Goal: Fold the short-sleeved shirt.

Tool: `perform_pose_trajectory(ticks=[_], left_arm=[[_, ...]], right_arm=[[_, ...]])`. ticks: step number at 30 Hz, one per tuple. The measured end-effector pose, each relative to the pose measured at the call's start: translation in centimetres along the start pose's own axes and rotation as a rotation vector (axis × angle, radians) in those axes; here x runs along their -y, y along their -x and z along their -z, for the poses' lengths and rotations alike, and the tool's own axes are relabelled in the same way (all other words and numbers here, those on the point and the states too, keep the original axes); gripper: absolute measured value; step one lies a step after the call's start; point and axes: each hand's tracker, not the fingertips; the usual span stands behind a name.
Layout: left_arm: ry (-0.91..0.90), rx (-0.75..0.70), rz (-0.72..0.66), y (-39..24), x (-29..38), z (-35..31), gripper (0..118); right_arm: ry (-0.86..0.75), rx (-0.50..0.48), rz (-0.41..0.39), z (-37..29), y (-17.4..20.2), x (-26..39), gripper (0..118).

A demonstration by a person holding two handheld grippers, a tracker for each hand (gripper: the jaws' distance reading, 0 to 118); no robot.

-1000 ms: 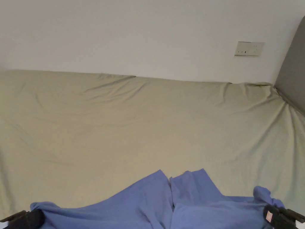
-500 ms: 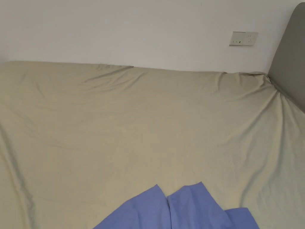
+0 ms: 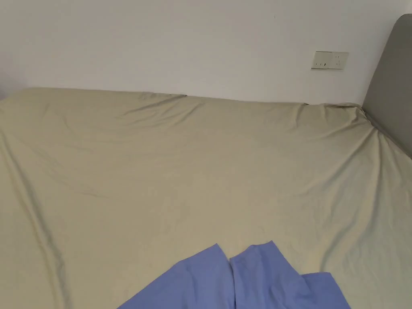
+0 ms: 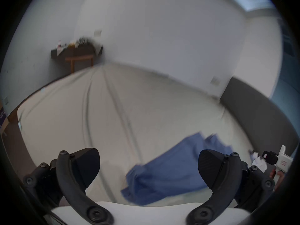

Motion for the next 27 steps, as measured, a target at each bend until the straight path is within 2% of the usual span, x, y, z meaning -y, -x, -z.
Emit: perform_pose_trajectory(ticks=[2, 4, 5, 6, 8, 9, 11, 13, 14, 16, 17, 18, 19, 21, 22, 26, 27], left_arm=[[-0.106, 0.031, -0.001, -1.2, -0.8, -2.0, 118], [-0.159, 0.019, 0.024, -2.4, -0.7, -3.7, 116], [-0.164, 0.003, 0.058, -3.1, -0.6, -4.6, 106], [-0.231, -0.013, 0.103, -3.9, 0.1, -5.7, 75], [-0.3, -0.046, 0.183, -5.1, 1.4, -7.0, 11], [-0.288, -0.076, 0.209, -5.5, 1.9, -7.3, 2], [-0.279, -0.095, 0.202, -5.5, 2.7, -7.7, 0], [-0.159, -0.041, 0.156, -3.4, 3.3, -7.0, 0], [-0.135, -0.068, 0.127, -2.7, 3.4, -6.3, 0], [0.028, -0.086, 0.048, -1.3, 3.2, -3.4, 0], [0.134, -0.086, -0.034, 0.1, 3.2, -1.5, 1], [0.251, -0.084, -0.117, 1.4, 3.4, 0.4, 16], [0.327, -0.07, -0.185, 2.7, 4.0, 2.1, 41], [0.482, -0.07, -0.265, 4.3, 6.2, 5.8, 100], [0.535, -0.079, -0.264, 4.5, 7.2, 6.7, 107], [0.625, -0.134, -0.152, 4.2, 11.0, 9.8, 98], [0.636, -0.137, -0.146, 4.3, 11.5, 10.2, 86]], right_arm=[[-0.113, -0.025, -0.009, -2.4, 0.3, -1.7, 80], [-0.189, -0.06, 0.0, -4.4, 1.0, -2.5, 36], [-0.199, -0.085, 0.01, -4.9, 1.4, -2.7, 12], [-0.194, -0.097, 0.023, -5.4, 1.8, -2.8, 4], [-0.191, -0.136, 0.04, -6.0, 2.5, -2.5, 1], [-0.178, -0.163, 0.039, -5.9, 2.9, -2.5, 1], [-0.16, -0.175, 0.036, -6.2, 3.7, -2.1, 1], [-0.135, -0.203, 0.037, -6.0, 4.1, -1.6, 1], [-0.126, -0.212, 0.038, -6.0, 4.3, -1.5, 1], [-0.109, -0.228, 0.025, -5.9, 4.6, -1.4, 1], [-0.103, -0.23, 0.019, -5.8, 4.6, -1.5, 1], [-0.099, -0.232, 0.017, -5.8, 4.7, -1.6, 1], [-0.095, -0.238, 0.015, -5.8, 4.7, -1.6, 1], [-0.088, -0.237, 0.016, -5.7, 4.7, -1.6, 1], [-0.083, -0.235, 0.015, -5.6, 4.6, -1.6, 1], [-0.013, -0.222, 0.008, -4.7, 4.6, -0.7, 1], [0.007, -0.222, 0.004, -4.5, 4.7, -0.5, 1]])
